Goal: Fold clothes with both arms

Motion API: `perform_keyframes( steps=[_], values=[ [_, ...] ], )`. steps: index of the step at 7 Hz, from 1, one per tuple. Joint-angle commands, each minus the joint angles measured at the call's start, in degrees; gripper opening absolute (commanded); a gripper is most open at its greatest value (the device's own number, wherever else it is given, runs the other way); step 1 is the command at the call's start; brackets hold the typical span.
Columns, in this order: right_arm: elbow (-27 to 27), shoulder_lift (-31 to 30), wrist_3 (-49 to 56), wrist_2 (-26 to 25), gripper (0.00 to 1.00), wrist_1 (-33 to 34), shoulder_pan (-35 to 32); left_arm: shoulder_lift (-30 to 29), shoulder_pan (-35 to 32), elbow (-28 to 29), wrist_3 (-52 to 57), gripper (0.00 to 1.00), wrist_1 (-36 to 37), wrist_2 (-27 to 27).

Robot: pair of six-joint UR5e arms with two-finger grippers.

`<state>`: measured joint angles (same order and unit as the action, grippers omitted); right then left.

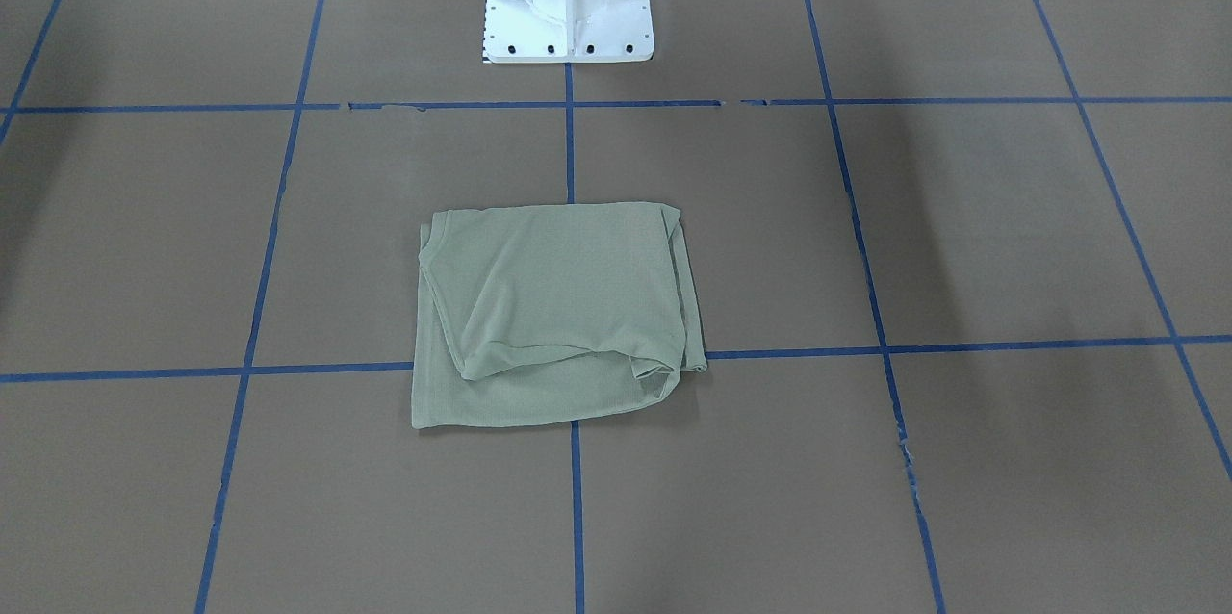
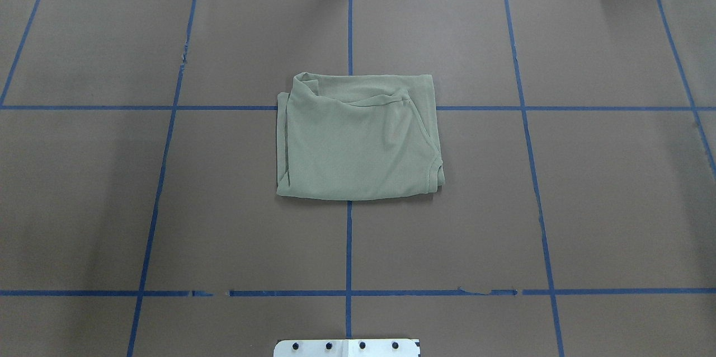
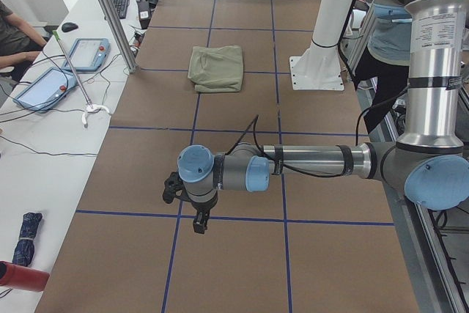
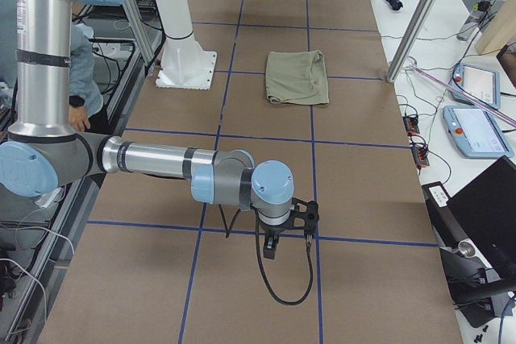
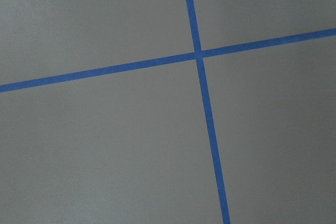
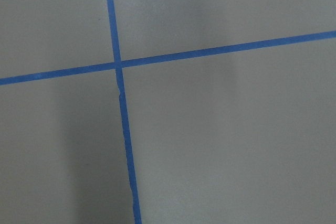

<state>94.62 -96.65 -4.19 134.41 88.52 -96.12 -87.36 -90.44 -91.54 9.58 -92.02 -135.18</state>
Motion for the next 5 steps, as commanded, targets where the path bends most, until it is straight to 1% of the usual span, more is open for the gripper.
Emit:
perform_keyframes(
  steps=[1, 4, 5],
  values=[
    [-0.1, 0.0, -0.5, 0.2, 1.0, -0.1, 0.1, 0.0, 0.0, 0.0, -0.3, 1.0, 0.0, 0.0],
    [-0.1, 0.0, -0.5, 0.4, 1.0, -0.2, 0.1, -0.1, 0.0, -0.1, -7.6, 1.0, -0.3, -0.5],
    [0.0, 0.0, -0.5, 0.5, 1.0, -0.1, 0.1, -0.3, 0.0, 0.0, -8.3, 1.0, -0.3, -0.5]
  ],
)
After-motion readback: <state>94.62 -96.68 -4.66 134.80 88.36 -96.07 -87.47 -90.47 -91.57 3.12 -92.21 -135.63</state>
